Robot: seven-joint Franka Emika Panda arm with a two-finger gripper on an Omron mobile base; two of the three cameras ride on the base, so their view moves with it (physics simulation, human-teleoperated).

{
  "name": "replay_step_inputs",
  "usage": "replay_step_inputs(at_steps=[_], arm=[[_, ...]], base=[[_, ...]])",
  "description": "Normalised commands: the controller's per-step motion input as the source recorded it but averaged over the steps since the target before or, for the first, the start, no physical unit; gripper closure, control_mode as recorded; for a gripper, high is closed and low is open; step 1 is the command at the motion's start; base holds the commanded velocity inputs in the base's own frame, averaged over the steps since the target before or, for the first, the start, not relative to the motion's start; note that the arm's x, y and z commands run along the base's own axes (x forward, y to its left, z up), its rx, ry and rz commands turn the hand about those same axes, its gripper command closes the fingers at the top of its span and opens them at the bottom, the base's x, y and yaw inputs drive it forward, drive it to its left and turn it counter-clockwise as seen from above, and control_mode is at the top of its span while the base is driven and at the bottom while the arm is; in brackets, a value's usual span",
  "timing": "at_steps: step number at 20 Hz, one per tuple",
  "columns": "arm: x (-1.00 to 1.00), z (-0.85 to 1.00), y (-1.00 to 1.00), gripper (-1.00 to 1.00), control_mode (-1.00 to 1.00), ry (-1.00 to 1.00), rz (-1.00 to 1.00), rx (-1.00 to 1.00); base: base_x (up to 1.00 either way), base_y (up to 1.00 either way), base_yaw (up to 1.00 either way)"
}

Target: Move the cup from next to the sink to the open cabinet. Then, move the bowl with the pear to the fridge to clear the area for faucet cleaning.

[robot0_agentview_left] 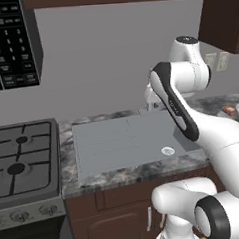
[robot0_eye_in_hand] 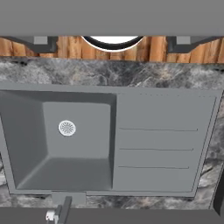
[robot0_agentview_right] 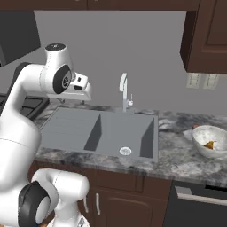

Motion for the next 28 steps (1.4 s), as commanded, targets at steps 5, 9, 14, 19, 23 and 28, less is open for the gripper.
replay_step_inputs(at_steps=[5,9,14,19,23,28], arm=[[0.00,0.00,0.00,-1.00,1.00,0.00,0.00,0.00],[0.00,0.00,0.00,-1.00,1.00,0.00,0.00,0.00],[0.00,0.00,0.00,-1.00,1.00,0.00,0.00,0.00],[0.00,0.00,0.00,-1.00,1.00,0.00,0.00,0.00],[0.00,0.00,0.00,-1.00,1.00,0.00,0.00,0.00],[0.00,0.00,0.00,-1.00,1.00,0.00,0.00,0.00]], base=[[-0.25,-0.57,-0.16],[-0.02,-0.75,-0.17],[0.18,-0.71,-0.10],[0.16,-0.61,0.00],[0.00,-0.72,0.00],[0.00,-0.76,0.00]])
